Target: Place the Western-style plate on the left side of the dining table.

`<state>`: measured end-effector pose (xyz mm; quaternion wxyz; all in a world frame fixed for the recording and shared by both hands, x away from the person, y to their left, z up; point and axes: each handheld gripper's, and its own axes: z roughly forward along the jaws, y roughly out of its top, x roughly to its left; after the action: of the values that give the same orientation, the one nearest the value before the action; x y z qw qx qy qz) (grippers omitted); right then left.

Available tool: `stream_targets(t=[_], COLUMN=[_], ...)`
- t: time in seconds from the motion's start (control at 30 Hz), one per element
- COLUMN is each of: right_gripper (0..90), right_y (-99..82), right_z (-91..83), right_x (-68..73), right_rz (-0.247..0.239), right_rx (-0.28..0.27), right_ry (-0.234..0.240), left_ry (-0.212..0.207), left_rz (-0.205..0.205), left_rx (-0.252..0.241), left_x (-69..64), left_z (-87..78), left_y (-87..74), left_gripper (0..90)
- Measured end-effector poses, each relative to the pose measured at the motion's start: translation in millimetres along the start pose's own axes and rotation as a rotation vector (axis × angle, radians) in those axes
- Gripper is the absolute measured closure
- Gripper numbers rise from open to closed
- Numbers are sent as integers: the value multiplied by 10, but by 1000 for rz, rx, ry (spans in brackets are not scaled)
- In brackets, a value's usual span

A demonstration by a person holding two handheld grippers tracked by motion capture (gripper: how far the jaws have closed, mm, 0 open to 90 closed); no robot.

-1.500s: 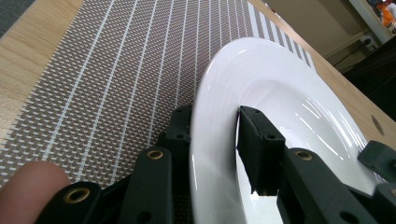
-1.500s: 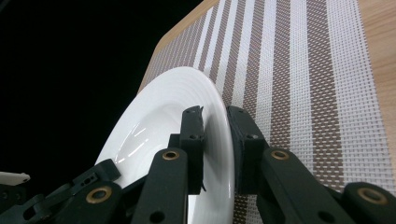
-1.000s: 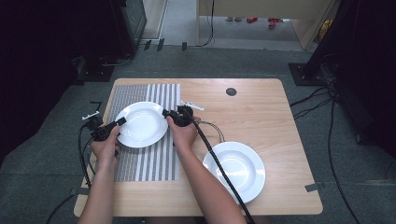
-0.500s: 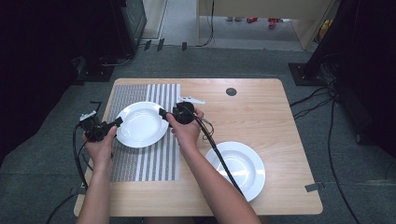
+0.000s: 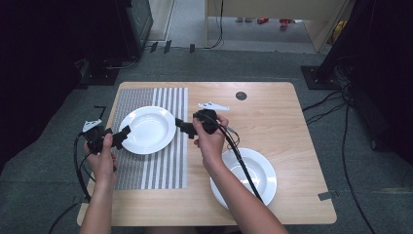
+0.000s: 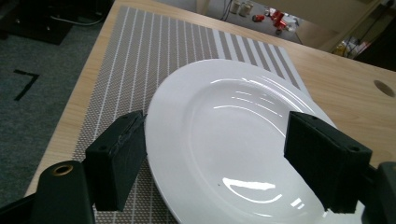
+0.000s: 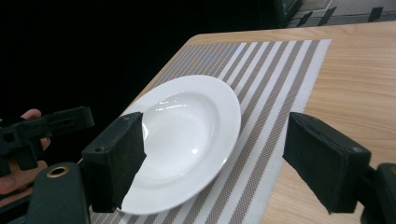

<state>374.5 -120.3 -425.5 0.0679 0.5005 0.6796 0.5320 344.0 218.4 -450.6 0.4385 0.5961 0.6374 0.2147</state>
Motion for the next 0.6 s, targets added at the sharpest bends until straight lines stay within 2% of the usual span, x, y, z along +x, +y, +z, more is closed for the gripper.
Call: stream_targets(t=[0.07,0.27,0.43,0.6], right_gripper=[201,198,196,196], right_y=[-1,-30,-97,-195], right_z=[-87,-350,-547,-717], right_x=[-10,-73,-189,-335], right_rz=[-4,-11,-6,0], right_rx=[-1,-11,-16,-15], right_ry=[-1,-3,-14,-31], left_ry=[-2,3,4,29], left_rz=[7,15,29,37], left_rx=[11,84,91,77], left_x=[-31,-135,-213,-264], left_z=[-16,3,-35,-105], left_y=[-17,-150,-293,-432], left_gripper=[214,215,214,214])
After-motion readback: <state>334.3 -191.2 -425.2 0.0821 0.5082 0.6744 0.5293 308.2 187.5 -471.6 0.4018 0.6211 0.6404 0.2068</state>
